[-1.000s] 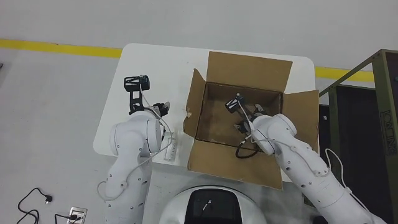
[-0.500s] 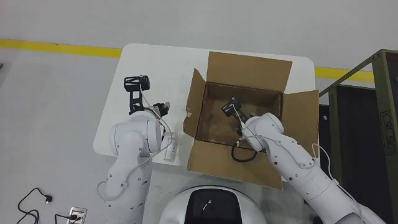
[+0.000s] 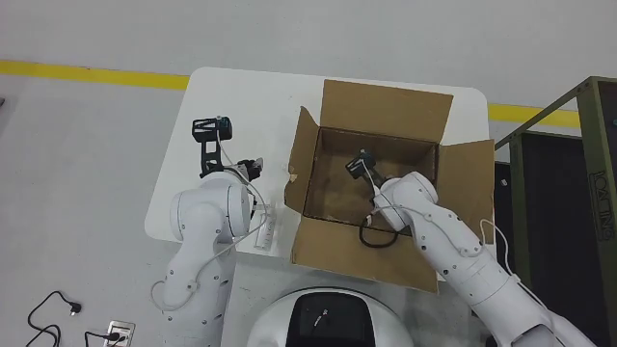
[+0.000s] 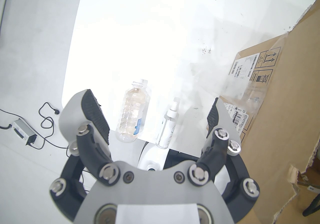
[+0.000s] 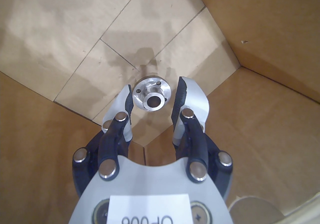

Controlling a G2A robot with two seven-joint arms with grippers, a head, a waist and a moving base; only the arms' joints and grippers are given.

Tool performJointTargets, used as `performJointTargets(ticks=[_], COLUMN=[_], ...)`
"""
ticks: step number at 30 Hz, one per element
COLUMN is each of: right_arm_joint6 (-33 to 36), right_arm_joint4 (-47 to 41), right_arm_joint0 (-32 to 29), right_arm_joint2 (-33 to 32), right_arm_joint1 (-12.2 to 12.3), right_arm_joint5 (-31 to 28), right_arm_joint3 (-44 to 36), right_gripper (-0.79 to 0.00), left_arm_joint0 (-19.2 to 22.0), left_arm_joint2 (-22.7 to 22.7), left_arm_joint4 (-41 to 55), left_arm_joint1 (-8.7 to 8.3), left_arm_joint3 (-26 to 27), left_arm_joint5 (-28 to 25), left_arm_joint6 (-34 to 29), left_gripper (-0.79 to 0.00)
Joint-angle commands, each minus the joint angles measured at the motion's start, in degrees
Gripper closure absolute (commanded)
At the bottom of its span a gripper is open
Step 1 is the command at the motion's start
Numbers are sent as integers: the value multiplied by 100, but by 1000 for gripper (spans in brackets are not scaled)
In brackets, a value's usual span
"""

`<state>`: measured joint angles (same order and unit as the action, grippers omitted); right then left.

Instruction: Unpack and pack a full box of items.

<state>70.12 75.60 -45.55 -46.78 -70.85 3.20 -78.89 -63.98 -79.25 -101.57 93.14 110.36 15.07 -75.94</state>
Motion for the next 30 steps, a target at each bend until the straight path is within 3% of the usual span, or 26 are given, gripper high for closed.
performJointTargets(ticks=[1,10,15,30], right_arm_joint6=[29,-38,-83,-201], right_arm_joint4=[36,97,111,84], right_arm_joint0=[-20,-175,-178,-60], right_arm_joint2=[-8,-177,-232,-188], right_arm_joint1=[-6,-22,-49,-212], right_arm_joint5=[-26,-88,-148,-211], right_arm_joint3=[12,134,223,646], right_gripper=[-369,-357,-305,-314], left_arm_joint0=[0,0,0,0], left_arm_joint2=[0,0,0,0], left_arm_joint4=[0,0,0,0], left_arm_joint1=[0,0,0,0], left_arm_joint3=[0,0,0,0], left_arm_joint5=[0,0,0,0], left_arm_joint6=[0,0,0,0], left_gripper=[-785,-785,-785,-785])
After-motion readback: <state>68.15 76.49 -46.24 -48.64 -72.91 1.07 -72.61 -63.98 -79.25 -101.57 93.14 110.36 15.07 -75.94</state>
